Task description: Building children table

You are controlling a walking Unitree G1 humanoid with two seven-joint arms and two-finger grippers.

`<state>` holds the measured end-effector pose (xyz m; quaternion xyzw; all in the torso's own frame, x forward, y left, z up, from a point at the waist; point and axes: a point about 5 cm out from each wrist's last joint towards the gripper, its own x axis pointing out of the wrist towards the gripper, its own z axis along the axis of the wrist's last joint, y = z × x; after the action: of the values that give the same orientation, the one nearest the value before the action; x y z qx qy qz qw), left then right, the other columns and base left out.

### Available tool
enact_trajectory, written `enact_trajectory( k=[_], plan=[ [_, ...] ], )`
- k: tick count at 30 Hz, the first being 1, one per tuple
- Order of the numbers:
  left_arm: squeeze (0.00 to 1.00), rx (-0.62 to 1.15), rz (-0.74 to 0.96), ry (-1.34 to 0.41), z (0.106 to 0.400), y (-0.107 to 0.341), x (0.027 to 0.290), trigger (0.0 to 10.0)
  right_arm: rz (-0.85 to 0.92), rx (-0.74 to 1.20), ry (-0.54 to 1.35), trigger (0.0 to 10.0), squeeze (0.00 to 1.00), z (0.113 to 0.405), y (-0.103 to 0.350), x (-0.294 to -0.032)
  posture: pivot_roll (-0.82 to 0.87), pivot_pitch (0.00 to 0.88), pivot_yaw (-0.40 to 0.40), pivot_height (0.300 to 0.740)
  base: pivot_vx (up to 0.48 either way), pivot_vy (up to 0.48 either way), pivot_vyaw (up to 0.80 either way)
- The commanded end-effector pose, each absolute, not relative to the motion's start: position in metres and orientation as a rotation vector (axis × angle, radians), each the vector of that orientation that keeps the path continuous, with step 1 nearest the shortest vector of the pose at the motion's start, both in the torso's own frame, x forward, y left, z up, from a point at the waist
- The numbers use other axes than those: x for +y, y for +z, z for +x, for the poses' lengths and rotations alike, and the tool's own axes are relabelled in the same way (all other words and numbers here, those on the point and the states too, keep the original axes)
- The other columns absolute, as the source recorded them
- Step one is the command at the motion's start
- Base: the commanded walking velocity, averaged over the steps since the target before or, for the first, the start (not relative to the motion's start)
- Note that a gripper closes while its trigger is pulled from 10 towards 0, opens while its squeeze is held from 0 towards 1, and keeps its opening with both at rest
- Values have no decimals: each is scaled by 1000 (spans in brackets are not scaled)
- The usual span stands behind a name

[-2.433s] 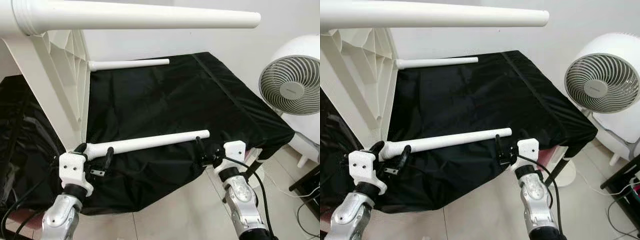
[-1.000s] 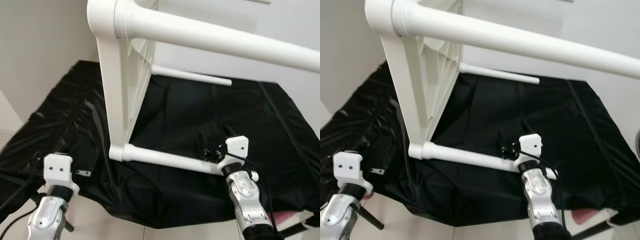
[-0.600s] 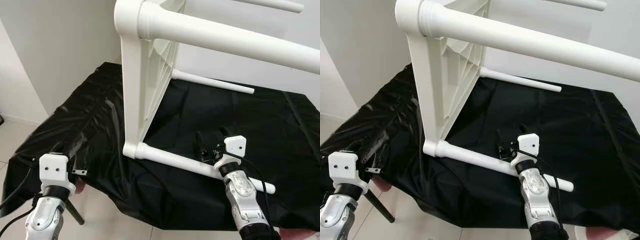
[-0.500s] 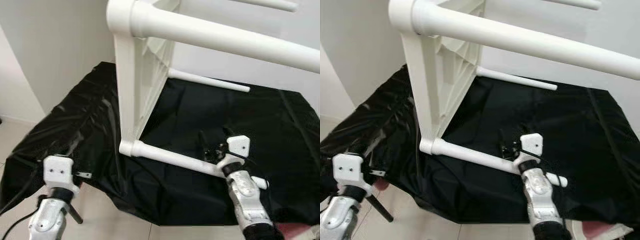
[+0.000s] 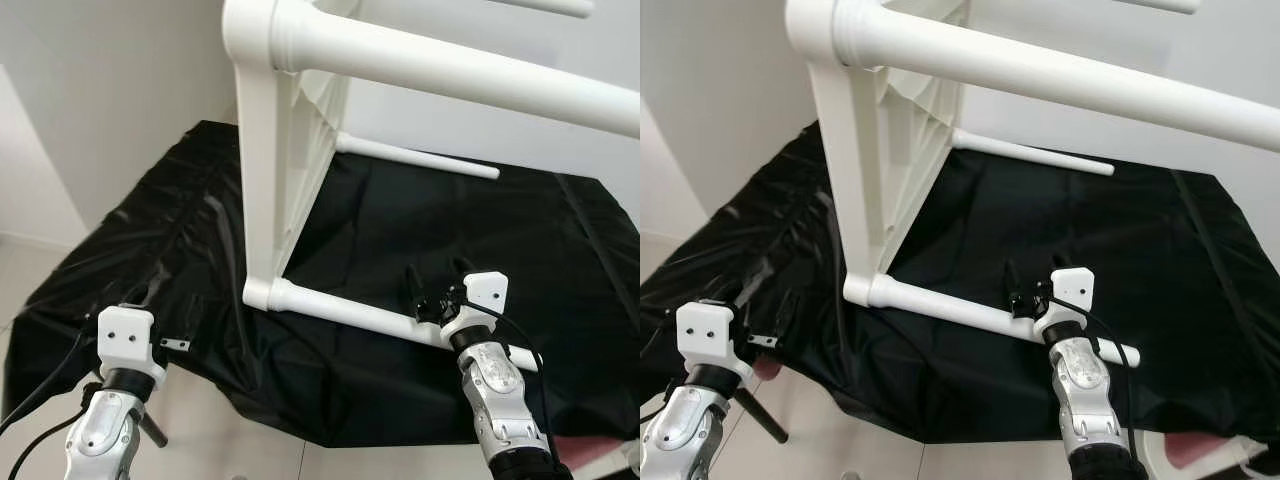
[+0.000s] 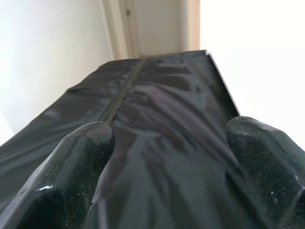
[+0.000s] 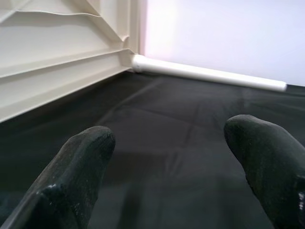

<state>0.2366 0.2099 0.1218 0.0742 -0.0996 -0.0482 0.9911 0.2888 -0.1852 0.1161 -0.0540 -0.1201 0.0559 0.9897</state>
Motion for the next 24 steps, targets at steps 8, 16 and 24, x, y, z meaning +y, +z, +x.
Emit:
enact_trajectory(
  k=[8, 16, 24],
  plan=[
    [0, -183, 175, -99, 239, 118, 209, 10000, -118, -240, 98, 10000, 0, 290, 118, -190, 105, 29, -53, 740, 0, 0, -795],
    [0, -190, 166, -100, 239, 119, 209, 10000, -116, -251, 94, 10000, 0, 291, 120, -190, 105, 25, -54, 740, 0, -122, -392],
    [0, -193, 158, -79, 236, 119, 212, 10000, -124, -252, 99, 10000, 0, 290, 120, -190, 110, 30, -60, 740, 0, -442, 0]
  ],
)
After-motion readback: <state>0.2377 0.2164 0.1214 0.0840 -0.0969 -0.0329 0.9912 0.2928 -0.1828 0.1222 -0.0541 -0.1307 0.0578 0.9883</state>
